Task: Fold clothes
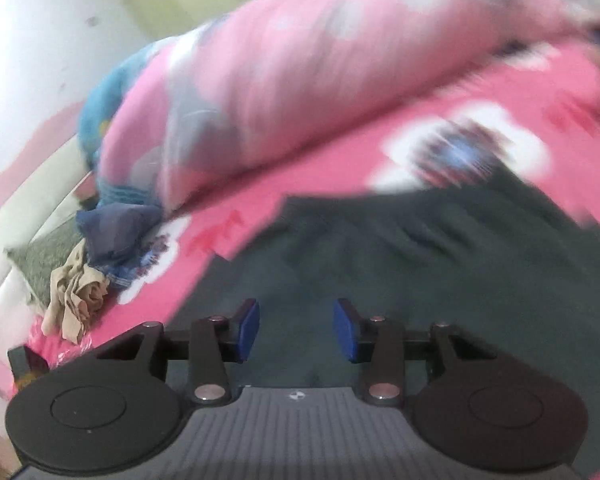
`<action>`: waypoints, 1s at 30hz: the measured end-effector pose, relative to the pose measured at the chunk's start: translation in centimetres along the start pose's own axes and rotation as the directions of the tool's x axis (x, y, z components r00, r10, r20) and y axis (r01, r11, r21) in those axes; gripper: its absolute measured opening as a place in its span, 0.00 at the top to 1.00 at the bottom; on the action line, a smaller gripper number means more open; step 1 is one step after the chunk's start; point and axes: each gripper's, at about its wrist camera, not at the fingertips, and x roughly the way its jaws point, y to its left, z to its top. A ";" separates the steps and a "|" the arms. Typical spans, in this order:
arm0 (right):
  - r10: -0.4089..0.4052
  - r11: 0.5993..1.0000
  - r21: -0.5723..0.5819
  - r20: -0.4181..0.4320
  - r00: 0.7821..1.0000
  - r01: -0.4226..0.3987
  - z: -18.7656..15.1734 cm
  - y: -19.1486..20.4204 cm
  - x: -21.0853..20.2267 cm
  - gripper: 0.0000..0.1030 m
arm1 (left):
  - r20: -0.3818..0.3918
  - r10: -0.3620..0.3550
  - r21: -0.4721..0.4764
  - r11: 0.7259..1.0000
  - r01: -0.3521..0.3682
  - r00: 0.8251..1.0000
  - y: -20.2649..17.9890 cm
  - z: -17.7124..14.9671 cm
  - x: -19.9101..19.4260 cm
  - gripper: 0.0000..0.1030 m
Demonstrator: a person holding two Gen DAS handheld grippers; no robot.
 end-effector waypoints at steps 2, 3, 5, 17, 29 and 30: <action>0.003 0.999 0.043 -0.014 1.000 -0.002 -2.3 -1.7 -1.6 0.57 | -0.010 -0.002 -0.017 1.000 0.001 1.000 -0.3 -0.5 -0.6 0.33; 0.012 0.998 0.059 -0.019 1.000 -0.011 -3.3 -2.3 -2.0 0.57 | -0.020 0.000 -0.022 1.000 0.000 1.000 -0.4 -0.8 -0.9 0.33; 0.050 0.996 0.079 -0.031 0.998 -0.047 -5.0 -2.6 -2.2 0.57 | -0.045 0.016 -0.031 0.999 -0.018 0.999 -0.5 -1.6 -1.0 0.35; 0.098 0.989 -0.109 -0.042 0.994 -0.102 -7.5 0.2 0.4 0.62 | -0.010 0.188 -0.122 0.974 -0.188 0.982 -1.3 -0.9 1.0 0.90; 0.074 0.991 -0.101 -0.102 0.992 -0.084 -8.1 -1.1 1.5 0.94 | 0.073 0.249 0.070 0.965 -0.254 0.966 -3.5 1.0 0.7 0.96; 0.067 0.992 -0.095 -0.108 0.992 -0.078 -8.2 -1.3 1.6 0.94 | 0.072 0.262 0.090 0.959 -0.268 0.962 -3.5 0.9 0.8 0.92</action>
